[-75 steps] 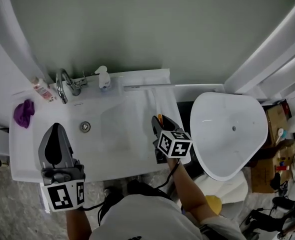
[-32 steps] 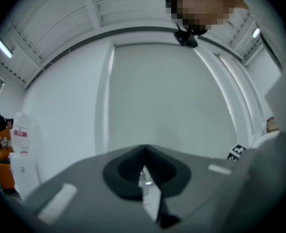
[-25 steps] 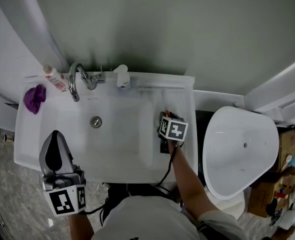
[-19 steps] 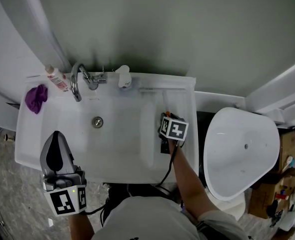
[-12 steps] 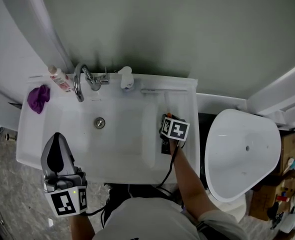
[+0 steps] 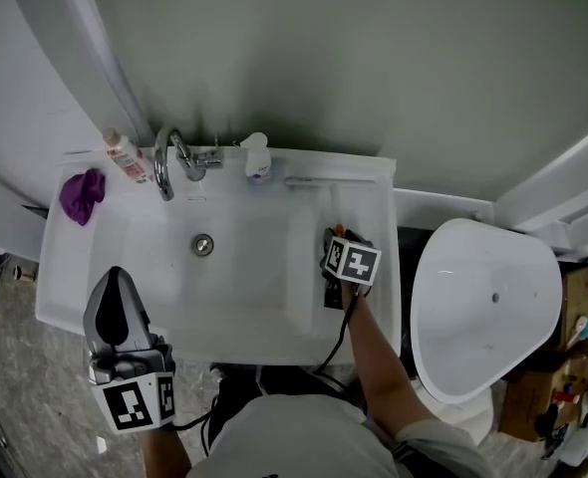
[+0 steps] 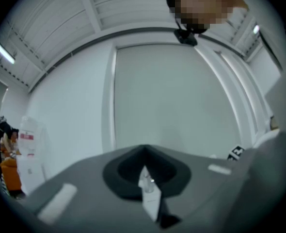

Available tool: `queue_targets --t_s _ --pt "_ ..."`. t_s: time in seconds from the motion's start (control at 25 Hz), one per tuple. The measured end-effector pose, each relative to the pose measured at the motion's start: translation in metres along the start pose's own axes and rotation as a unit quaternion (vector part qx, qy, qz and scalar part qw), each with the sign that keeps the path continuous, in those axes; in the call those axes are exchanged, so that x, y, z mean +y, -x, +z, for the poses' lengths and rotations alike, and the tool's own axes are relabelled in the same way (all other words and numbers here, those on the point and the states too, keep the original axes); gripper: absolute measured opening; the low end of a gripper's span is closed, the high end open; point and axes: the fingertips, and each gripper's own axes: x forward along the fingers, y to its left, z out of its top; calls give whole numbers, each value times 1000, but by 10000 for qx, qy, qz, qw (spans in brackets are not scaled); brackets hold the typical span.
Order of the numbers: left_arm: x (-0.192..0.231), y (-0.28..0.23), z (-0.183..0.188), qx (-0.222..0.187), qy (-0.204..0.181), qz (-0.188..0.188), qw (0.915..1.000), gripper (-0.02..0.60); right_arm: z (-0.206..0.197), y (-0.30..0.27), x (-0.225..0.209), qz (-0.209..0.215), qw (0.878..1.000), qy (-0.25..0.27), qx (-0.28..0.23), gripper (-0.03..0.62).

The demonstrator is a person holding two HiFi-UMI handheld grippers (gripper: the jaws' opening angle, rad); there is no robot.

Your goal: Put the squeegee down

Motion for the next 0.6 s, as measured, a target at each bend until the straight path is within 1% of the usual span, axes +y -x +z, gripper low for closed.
queue_targets --t_s 0.08,0.32,0.4,0.48,0.6 --pt "0 1 1 -27 13 -34 10000 5 2 5 0 -49 9999 101 -102 199" --pt "-3 6 8 -175 54 -237 9996 5 14 37 0 -194 9979 281 -555 193" --pt "-4 7 11 -217 74 -328 9992 5 17 50 2 -210 9969 297 -692 162" --pt "-5 9 13 -266 100 -419 9987 5 18 63 5 -195 9961 313 -805 115" --pt "-5 15 17 -331 147 -547 9978 5 19 86 12 -145 9944 327 -995 14"
